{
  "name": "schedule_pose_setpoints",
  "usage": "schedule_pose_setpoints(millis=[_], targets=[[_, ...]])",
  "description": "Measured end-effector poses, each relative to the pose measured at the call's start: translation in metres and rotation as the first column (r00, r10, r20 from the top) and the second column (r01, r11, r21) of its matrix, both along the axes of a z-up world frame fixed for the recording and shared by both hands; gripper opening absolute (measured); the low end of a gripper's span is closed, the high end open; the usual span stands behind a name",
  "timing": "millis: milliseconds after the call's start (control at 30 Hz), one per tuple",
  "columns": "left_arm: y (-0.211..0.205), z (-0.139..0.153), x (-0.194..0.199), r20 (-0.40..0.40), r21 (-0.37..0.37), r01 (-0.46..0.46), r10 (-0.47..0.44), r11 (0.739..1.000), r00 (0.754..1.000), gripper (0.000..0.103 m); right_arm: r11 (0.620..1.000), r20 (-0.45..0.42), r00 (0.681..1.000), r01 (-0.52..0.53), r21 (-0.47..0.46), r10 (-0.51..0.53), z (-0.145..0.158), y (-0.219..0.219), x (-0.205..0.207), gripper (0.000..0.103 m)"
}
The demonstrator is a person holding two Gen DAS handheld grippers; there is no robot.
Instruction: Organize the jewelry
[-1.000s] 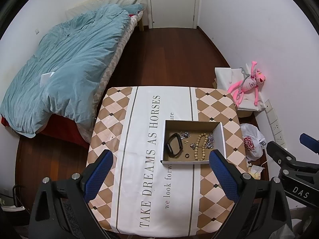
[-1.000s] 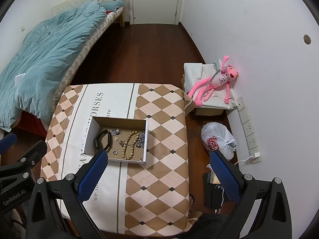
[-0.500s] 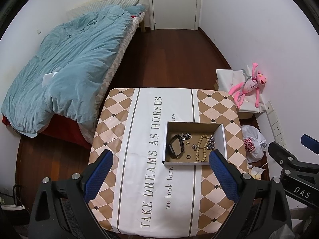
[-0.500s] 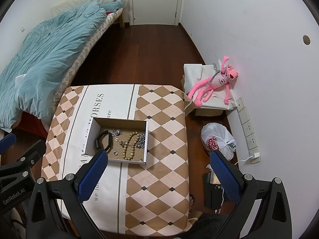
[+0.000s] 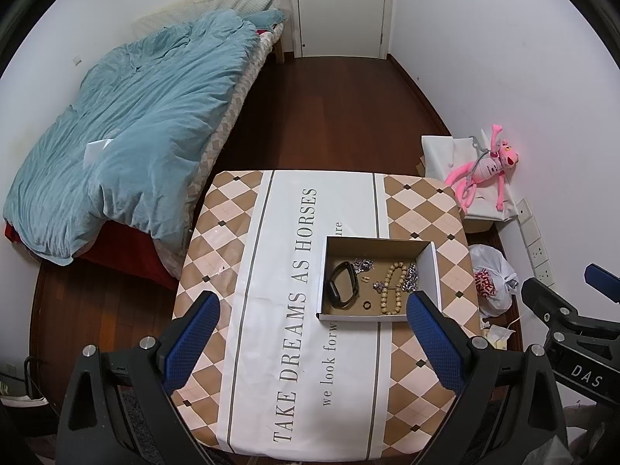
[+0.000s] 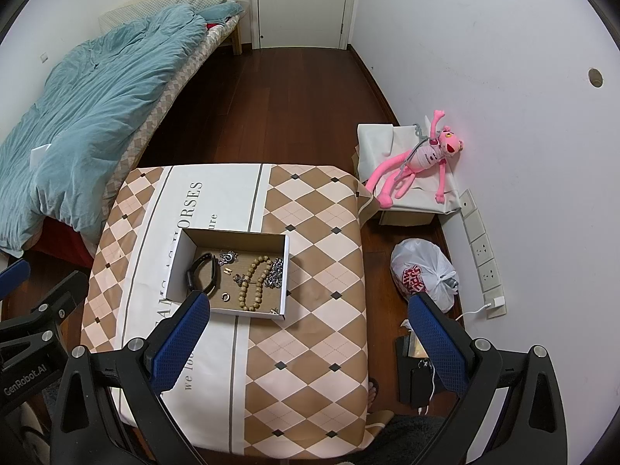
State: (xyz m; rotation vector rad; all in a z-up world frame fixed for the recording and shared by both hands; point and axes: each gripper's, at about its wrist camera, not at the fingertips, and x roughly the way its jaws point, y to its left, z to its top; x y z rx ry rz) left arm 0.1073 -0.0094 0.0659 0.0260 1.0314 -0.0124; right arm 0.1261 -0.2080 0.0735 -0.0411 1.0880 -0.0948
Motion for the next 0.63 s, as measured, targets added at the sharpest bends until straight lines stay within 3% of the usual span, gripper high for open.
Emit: schedule_pose_setpoints(millis=[633], targets=[[-0.0069,0.0053,-0.0013,0.017,0.003,0.0,-0.001,1.0,1.0,0.098,1.0,0.0,1.0,0.002,-0.003,-0.002,0.0004,-0.0002,-0.0006,0.103]])
